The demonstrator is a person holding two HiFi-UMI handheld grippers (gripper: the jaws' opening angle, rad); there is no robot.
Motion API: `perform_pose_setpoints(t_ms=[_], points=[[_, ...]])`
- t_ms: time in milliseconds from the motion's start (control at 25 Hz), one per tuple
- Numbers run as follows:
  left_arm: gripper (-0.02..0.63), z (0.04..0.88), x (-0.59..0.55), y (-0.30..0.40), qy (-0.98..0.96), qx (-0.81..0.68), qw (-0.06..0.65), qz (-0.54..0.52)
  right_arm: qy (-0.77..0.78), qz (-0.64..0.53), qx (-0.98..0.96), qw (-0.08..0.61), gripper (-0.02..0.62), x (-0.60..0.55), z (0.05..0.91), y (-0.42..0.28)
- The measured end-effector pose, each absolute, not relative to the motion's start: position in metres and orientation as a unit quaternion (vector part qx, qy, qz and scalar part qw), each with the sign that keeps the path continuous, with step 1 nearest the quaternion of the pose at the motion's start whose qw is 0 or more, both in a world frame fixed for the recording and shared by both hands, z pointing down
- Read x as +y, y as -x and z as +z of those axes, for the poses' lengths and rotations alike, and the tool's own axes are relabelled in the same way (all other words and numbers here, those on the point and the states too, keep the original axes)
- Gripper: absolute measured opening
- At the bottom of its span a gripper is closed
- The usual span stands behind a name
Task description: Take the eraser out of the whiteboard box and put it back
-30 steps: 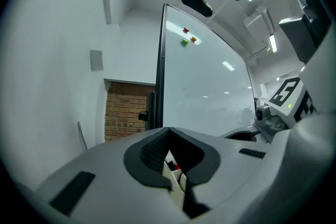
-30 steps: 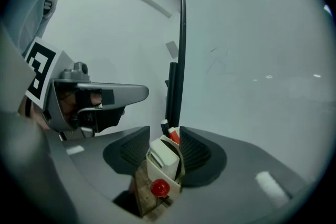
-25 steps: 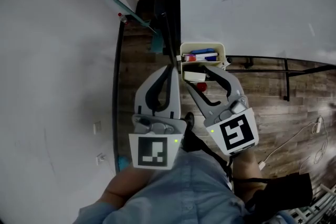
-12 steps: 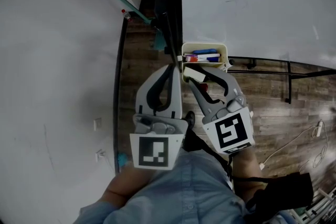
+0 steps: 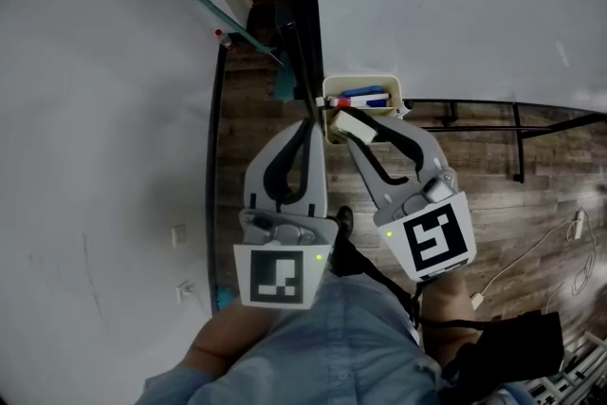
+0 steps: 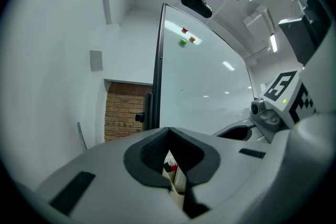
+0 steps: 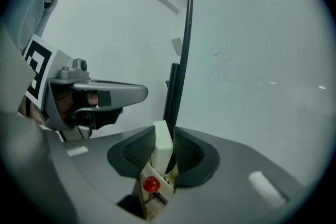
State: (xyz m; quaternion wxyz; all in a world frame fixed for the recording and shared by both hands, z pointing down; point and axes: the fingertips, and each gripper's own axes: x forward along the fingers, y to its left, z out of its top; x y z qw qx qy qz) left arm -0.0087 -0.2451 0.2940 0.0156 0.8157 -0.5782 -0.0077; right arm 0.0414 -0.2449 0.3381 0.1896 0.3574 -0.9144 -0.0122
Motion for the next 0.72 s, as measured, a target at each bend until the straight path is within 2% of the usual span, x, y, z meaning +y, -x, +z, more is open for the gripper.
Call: perform_pose_setpoints(t_ms=[720], points=[[0.005, 0.242, -0.195, 0.012, -0.843, -0.534, -0.044, -0.046, -0.463, -0.066, -0.879, 0.097, 0.103, -0.197, 0.244, -0.060]])
